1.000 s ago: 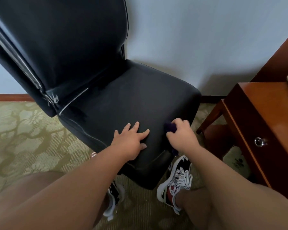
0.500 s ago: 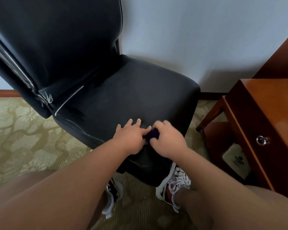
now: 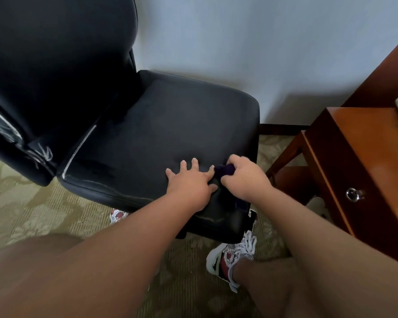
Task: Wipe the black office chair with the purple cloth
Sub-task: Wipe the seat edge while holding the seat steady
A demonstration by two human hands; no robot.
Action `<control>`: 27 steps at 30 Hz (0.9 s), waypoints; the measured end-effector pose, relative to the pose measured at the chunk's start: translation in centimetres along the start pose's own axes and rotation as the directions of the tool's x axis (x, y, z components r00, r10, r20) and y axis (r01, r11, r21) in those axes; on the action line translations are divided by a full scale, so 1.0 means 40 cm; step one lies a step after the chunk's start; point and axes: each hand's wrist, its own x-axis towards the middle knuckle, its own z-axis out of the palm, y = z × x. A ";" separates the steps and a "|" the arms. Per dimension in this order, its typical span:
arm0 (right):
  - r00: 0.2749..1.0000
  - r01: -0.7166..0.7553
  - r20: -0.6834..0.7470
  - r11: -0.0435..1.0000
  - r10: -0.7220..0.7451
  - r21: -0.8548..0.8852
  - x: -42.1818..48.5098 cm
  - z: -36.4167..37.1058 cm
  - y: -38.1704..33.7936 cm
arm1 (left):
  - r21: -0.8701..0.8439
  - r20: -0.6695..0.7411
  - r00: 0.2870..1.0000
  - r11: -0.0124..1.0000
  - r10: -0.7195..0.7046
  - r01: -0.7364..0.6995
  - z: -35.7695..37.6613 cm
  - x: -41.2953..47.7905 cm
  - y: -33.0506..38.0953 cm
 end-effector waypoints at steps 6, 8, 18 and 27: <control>0.997 0.077 0.024 0.991 -0.075 -0.108 -0.169 0.053 0.000 | 0.030 -0.011 0.999 0.998 -0.050 0.050 -0.008 0.015 0.044; 0.996 0.084 0.030 0.993 -0.081 -0.088 -0.198 0.063 -0.002 | 0.032 -0.013 0.999 0.998 -0.051 0.051 -0.015 0.015 0.051; 0.976 -0.168 -0.108 0.966 0.191 0.197 -0.112 0.030 0.027 | -0.083 0.015 0.996 0.993 0.084 -0.082 -0.048 -0.076 -0.069; 0.919 -0.347 -0.097 0.902 0.381 0.256 -0.110 -0.006 0.045 | 0.051 0.025 0.994 0.993 0.103 -0.104 0.016 -0.084 -0.085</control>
